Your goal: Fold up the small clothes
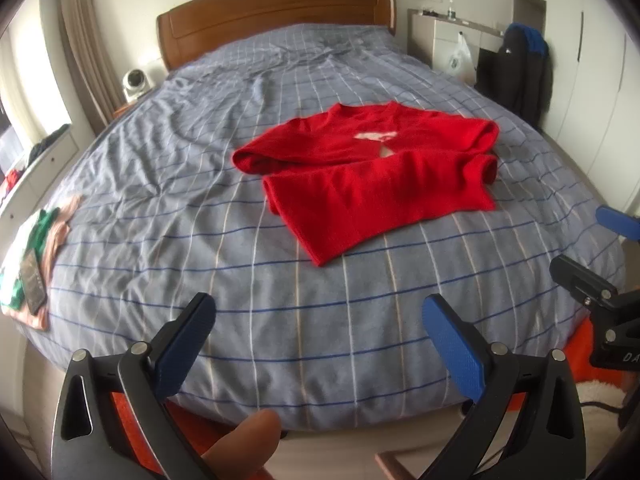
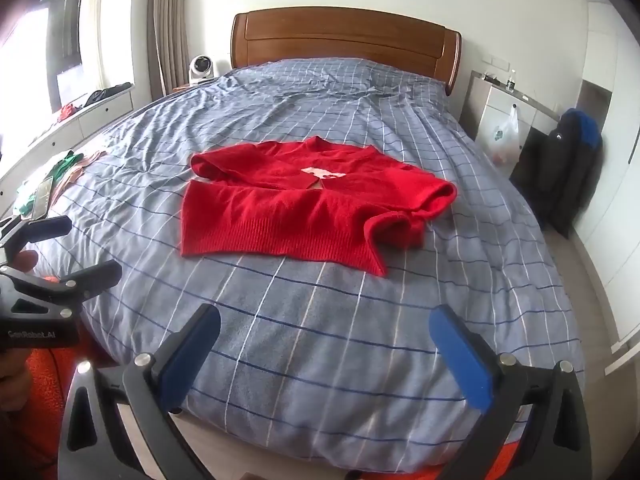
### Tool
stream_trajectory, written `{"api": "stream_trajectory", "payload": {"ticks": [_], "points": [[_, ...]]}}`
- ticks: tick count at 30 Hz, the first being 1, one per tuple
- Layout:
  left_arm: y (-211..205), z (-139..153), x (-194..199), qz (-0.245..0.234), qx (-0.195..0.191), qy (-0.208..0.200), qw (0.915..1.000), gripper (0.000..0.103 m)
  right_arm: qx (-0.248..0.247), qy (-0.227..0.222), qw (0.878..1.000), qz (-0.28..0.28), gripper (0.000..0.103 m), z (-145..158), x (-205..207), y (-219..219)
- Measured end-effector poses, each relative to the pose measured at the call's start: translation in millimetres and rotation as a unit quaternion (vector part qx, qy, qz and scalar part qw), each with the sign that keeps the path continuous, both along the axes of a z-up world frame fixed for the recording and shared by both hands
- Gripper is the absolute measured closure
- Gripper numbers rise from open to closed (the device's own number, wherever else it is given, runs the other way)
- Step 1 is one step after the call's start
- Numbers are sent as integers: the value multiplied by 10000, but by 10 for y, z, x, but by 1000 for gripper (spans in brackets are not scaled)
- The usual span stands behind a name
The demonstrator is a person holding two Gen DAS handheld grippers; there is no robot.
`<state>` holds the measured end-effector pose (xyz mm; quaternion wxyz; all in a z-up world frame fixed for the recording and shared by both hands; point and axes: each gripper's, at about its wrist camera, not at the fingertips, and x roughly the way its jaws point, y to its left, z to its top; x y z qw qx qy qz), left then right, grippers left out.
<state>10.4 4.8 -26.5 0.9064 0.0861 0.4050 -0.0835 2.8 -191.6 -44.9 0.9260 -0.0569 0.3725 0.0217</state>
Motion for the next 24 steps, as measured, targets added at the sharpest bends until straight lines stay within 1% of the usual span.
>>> {"api": "stream_trajectory", "payload": {"ticks": [4, 24], "points": [[9, -5, -12, 2, 113, -106, 9999, 0, 37, 52, 10000, -50, 0, -20, 16, -12], [-1, -55, -9, 25, 13, 36, 10000, 0, 139, 153, 9996, -176, 0, -74, 47, -24]]}}
